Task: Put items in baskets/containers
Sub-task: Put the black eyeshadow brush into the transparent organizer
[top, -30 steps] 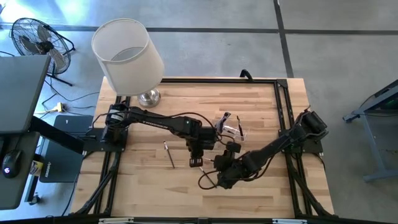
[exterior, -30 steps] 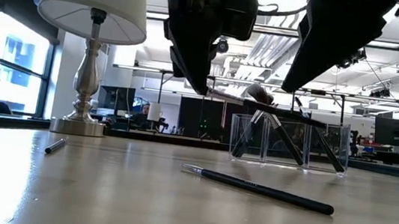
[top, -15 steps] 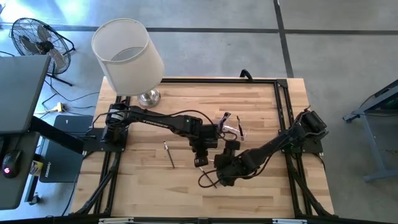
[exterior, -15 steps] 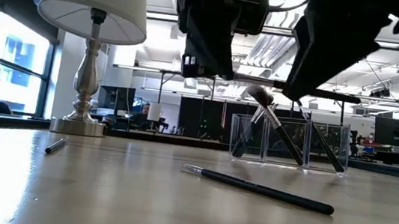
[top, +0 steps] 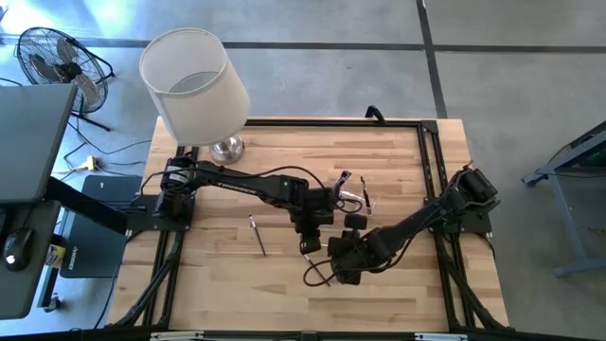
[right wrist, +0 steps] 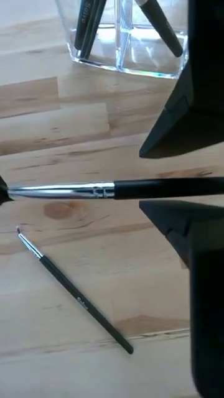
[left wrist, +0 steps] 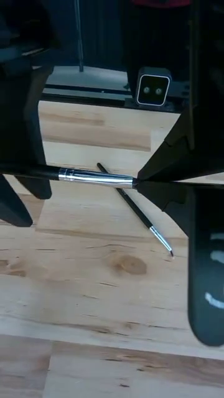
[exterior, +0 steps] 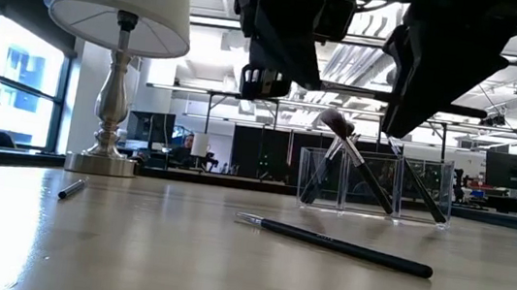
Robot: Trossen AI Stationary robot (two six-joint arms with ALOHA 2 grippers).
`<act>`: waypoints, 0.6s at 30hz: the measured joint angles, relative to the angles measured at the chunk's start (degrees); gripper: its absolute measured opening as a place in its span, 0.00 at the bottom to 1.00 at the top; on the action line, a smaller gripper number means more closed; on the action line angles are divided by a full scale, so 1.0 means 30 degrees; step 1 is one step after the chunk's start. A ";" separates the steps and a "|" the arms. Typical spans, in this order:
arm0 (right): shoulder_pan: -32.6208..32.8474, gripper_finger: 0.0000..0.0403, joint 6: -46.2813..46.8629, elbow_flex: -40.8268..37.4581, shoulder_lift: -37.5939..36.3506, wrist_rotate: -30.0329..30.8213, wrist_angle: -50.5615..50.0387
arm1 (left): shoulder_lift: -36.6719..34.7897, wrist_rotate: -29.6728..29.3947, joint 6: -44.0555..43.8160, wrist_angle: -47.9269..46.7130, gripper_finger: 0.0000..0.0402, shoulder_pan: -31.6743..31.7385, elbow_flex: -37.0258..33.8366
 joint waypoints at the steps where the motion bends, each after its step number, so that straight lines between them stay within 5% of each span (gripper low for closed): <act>1: 0.0000 0.24 0.0006 0.0000 0.0000 -0.0025 -0.0058 | 0.0000 0.0007 -0.0007 0.0000 0.00 0.0000 0.0000; 8: 0.0008 0.04 0.0489 0.0000 0.0000 -0.0439 -0.0194 | 0.0000 -0.0058 -0.0007 0.0027 0.00 0.0006 0.0000; 18: 0.0022 0.03 0.2204 0.0000 0.0000 -0.0868 -0.0372 | -0.0007 -0.0189 0.0550 0.0833 0.06 -0.0002 0.0000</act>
